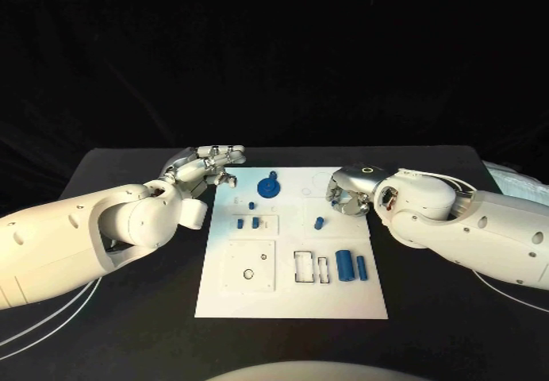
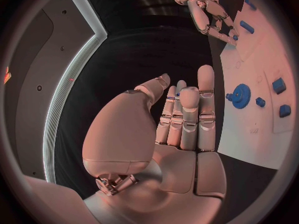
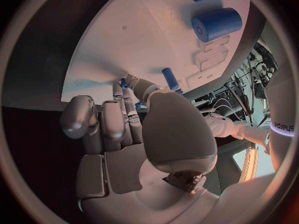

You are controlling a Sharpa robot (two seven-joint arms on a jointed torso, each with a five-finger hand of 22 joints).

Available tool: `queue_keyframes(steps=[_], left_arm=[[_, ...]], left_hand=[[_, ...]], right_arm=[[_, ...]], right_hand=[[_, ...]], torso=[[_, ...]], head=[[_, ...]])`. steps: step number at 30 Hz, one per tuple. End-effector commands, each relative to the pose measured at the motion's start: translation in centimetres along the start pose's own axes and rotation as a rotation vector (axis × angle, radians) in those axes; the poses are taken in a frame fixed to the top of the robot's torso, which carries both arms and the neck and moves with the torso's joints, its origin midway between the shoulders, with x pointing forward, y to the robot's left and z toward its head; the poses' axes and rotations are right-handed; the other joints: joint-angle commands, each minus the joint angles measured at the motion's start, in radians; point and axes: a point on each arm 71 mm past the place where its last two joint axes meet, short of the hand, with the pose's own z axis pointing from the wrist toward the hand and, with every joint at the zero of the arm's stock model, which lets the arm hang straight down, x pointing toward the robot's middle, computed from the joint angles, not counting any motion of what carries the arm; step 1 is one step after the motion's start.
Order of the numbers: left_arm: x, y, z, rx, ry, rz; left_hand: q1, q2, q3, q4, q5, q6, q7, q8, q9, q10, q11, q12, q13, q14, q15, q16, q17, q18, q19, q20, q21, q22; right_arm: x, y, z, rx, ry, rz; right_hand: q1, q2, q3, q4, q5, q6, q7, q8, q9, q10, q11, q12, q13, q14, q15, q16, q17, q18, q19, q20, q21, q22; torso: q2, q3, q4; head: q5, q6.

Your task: Assemble the parts on the task board

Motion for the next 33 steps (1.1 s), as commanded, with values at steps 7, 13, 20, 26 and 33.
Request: queue_keyframes(steps=[7,13,20,26,33], left_arm=[[-0.1,-0.1,-0.1,0.008,-0.013,-0.019],[-0.3,-0.1,-0.1,0.003,-0.022,-0.016],[-0.3,0.0,0.0,0.001,-0.021,-0.016],[-0.3,0.0,0.0,-0.002,-0.020,-0.015],[-0.5,0.0,0.0,-0.004,-0.024,-0.012]], left_hand=[[0.008,0.011,-0.014,-0.002,-0.002,-0.010,0.005,-0.005,-0.002,-0.010,0.002,0.010,0.001,-0.011,0.000,-0.005,-0.003,0.020,-0.004,0.000,-0.012,-0.006],[0.014,0.016,-0.018,-0.004,-0.001,-0.015,0.006,-0.006,-0.003,-0.015,0.004,0.012,0.001,-0.012,0.001,-0.004,-0.007,0.019,-0.003,0.000,-0.015,-0.008],[0.016,0.017,-0.020,-0.005,-0.001,-0.018,0.008,-0.007,-0.003,-0.018,0.005,0.013,0.001,-0.014,0.002,-0.005,-0.009,0.019,-0.003,0.000,-0.016,-0.009],[0.019,0.019,-0.023,-0.006,-0.001,-0.021,0.008,-0.007,-0.003,-0.021,0.006,0.014,0.001,-0.015,0.003,-0.005,-0.011,0.019,-0.002,0.001,-0.017,-0.010],[0.021,0.021,-0.026,-0.007,-0.001,-0.025,0.010,-0.008,-0.003,-0.025,0.007,0.016,0.001,-0.017,0.004,-0.006,-0.015,0.019,-0.002,0.001,-0.019,-0.012]], right_arm=[[0.8,0.0,-0.1,0.016,0.063,-0.063],[0.5,0.2,-0.1,0.011,0.018,-0.062],[0.2,0.6,0.0,-0.003,-0.034,-0.047],[-0.1,0.7,-0.2,-0.002,-0.069,-0.028],[-0.5,0.4,-1.0,0.005,-0.099,-0.006]], right_hand=[[0.007,0.011,0.013,-0.006,-0.011,0.049,-0.007,0.019,0.012,0.059,-0.010,0.014,-0.014,0.032,-0.007,0.009,0.004,0.007,0.014,-0.010,0.005,0.015],[0.031,0.041,0.036,-0.022,-0.040,0.075,-0.010,0.028,0.022,0.100,-0.019,0.017,-0.021,0.035,-0.017,0.019,0.014,0.005,0.022,-0.019,0.014,0.029],[0.026,0.044,0.041,-0.024,-0.052,0.080,-0.010,0.029,0.026,0.112,-0.019,0.011,-0.025,0.035,-0.018,0.022,0.015,0.004,0.024,-0.021,0.016,0.031],[0.010,0.040,0.035,-0.018,-0.060,0.082,-0.011,0.029,0.029,0.115,-0.019,0.004,-0.029,0.035,-0.018,0.023,0.015,0.004,0.025,-0.022,0.016,0.032],[0.005,0.040,0.033,-0.015,-0.061,0.082,-0.011,0.027,0.029,0.115,-0.019,0.000,-0.031,0.035,-0.018,0.023,0.015,0.004,0.025,-0.022,0.016,0.032]], torso=[[-0.001,0.0012,-0.0012],[-0.001,0.0019,-0.0004],[-0.001,0.0009,-0.0015],[-0.001,0.0008,-0.0005],[-0.002,0.0007,0.0005]], head=[[-0.005,-0.005],[-0.010,-0.005],[-0.013,-0.005],[-0.014,-0.006],[-0.013,-0.006]])
